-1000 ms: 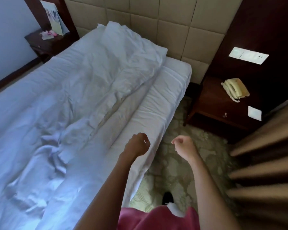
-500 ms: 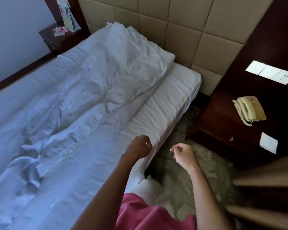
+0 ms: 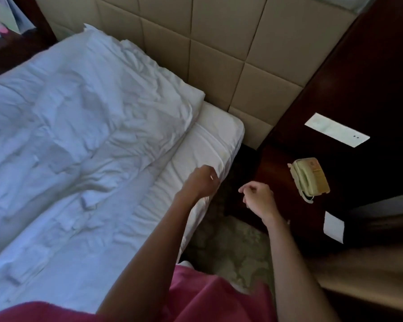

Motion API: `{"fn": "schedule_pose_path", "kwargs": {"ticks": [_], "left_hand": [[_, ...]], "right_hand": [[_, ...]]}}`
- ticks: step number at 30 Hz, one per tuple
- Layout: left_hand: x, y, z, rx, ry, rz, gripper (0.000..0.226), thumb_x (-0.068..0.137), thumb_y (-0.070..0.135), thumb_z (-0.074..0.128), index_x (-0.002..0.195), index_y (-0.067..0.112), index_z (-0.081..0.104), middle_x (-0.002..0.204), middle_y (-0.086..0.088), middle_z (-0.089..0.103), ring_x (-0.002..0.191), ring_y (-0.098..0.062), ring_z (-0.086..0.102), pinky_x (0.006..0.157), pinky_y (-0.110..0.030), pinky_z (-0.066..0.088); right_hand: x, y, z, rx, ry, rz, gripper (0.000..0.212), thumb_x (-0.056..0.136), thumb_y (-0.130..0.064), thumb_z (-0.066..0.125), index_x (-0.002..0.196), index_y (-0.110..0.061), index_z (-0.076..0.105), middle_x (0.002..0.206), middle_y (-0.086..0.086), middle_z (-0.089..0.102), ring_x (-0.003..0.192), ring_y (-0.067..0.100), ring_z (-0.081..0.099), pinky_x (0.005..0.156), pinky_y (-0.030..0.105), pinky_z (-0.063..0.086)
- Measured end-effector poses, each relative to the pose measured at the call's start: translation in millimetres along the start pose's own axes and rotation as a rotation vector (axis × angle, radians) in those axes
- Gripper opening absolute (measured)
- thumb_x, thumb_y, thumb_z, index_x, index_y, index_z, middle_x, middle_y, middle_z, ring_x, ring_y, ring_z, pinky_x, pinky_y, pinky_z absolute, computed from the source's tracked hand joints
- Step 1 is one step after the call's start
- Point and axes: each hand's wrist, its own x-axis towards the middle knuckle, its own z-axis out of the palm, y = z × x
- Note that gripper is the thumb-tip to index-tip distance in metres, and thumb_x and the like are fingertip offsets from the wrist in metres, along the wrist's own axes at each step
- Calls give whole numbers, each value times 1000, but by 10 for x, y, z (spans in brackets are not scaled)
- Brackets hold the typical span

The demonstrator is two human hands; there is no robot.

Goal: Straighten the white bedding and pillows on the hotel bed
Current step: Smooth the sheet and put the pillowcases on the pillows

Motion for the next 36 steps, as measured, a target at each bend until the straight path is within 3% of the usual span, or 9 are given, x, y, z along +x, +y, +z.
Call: {"fn": "schedule_pose_path", "kwargs": {"ticks": [4, 7, 14, 19, 23, 26, 28, 33, 36], "left_hand": [[245, -92, -279, -70, 24, -60, 18, 87, 19, 50, 80, 13, 65, 80, -9, 74, 69, -27, 73, 72, -37, 61], [425, -338, -450, -131, 97, -176, 17, 89, 18, 49, 82, 14, 64, 79, -7, 74, 65, -23, 73, 70, -32, 60], [751, -1005, -656, -211, 301, -502, 16, 85, 27, 48, 81, 21, 63, 87, -6, 71, 78, -27, 69, 80, -45, 58], [1063, -1214, -725, -269, 468, -710, 15, 86, 24, 49, 83, 25, 63, 92, -2, 70, 89, -25, 66, 85, -45, 55], [1521, -1348, -760, -168, 531, -715, 19, 92, 22, 52, 108, 20, 61, 107, 1, 65, 100, -21, 62, 89, -41, 51], [2009, -1472, -814, 44, 545, -635, 47, 92, 32, 56, 136, 24, 43, 131, 0, 53, 118, -22, 53, 99, -39, 42], [2363, -1583, -855, 139, 530, -589, 71, 89, 41, 60, 150, 28, 25, 150, 0, 37, 134, -23, 39, 108, -44, 34], [3156, -2145, -782, 237, 349, -662, 114, 78, 61, 68, 153, 37, -14, 165, 0, -1, 151, -29, 3, 115, -64, 12], [3387, -2516, -520, 414, 265, -722, 111, 80, 66, 61, 155, 31, -13, 164, -2, 3, 149, -31, 11, 110, -64, 21]], "right_hand": [[397, -242, 212, -42, -135, -9, 27, 95, -13, 45, 83, -15, 70, 68, 6, 66, 61, 16, 62, 55, 26, 48], [815, -386, 409, -76, -260, -19, 26, 92, -12, 47, 79, -12, 69, 63, 5, 64, 59, 17, 59, 58, 28, 49], [1842, -743, 1235, -218, -543, -141, 30, 88, -6, 47, 71, -21, 67, 48, -5, 58, 55, 17, 55, 63, 32, 46], [2517, -1092, 1864, -332, -805, -221, 24, 89, -12, 48, 77, -20, 67, 63, -1, 62, 64, 20, 58, 63, 29, 45], [3195, -1308, 2220, -318, -780, -201, 12, 92, -24, 56, 100, -17, 62, 89, 7, 71, 82, 25, 69, 74, 38, 56], [3807, -1390, 2391, -275, -634, -212, 50, 90, -27, 67, 134, -16, 46, 136, 17, 50, 118, 33, 56, 90, 30, 44], [4175, -1498, 2463, -211, -459, -217, 76, 85, -34, 73, 147, -18, 32, 150, 20, 31, 131, 35, 44, 97, 30, 39], [5054, -1668, 2758, -224, -238, -365, 116, 71, -49, 83, 158, -25, 9, 163, 17, 6, 150, 35, 8, 120, 45, 17], [5394, -1694, 2956, -273, -260, -407, 133, 65, -56, 84, 158, -20, -4, 159, 15, 28, 145, 37, 26, 115, 43, 26]]}}
